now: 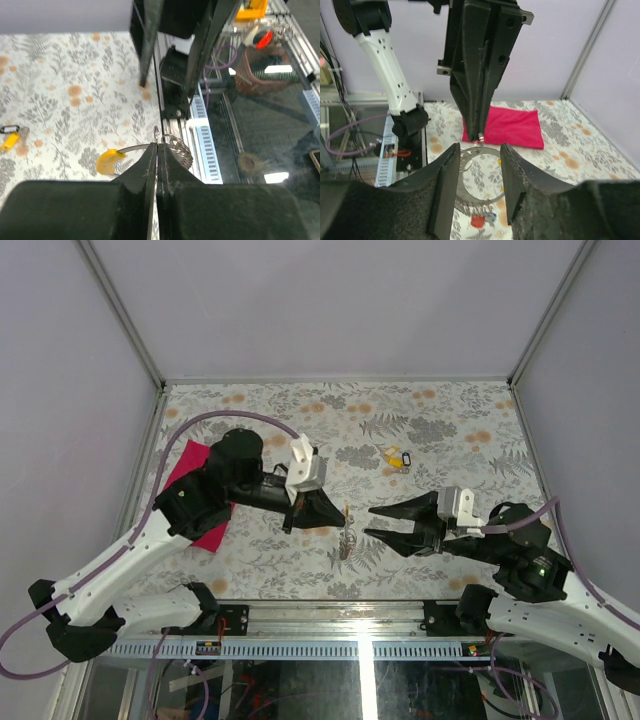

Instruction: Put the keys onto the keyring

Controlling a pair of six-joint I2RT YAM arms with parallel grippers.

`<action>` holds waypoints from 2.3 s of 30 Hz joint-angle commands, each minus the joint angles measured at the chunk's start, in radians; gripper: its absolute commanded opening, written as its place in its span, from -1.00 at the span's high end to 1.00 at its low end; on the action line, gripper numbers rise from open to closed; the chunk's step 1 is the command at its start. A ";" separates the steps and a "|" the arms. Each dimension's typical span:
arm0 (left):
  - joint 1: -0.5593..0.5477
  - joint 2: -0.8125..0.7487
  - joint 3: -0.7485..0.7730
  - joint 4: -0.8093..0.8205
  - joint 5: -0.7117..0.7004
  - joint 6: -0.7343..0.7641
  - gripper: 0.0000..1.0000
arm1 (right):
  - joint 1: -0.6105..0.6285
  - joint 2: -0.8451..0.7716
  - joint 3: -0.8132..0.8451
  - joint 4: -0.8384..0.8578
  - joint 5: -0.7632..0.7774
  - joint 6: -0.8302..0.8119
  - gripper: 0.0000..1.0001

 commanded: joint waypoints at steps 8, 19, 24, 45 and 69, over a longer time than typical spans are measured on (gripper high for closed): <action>-0.171 0.094 0.190 -0.404 -0.301 0.184 1.00 | 0.005 0.009 0.010 -0.195 -0.031 -0.084 0.00; -0.209 0.126 0.230 -0.445 -0.353 0.201 1.00 | 0.005 0.091 -0.008 -0.076 -0.124 -0.069 0.20; -0.215 0.124 0.229 -0.445 -0.354 0.203 1.00 | 0.005 0.122 -0.008 -0.044 -0.137 -0.070 0.30; -0.217 0.102 0.223 -0.435 -0.343 0.212 1.00 | 0.005 0.182 0.001 -0.051 -0.165 -0.078 0.73; -0.215 -0.229 -0.116 0.058 -0.471 -0.056 0.29 | 0.005 -0.039 -0.187 0.362 -0.212 -0.298 1.00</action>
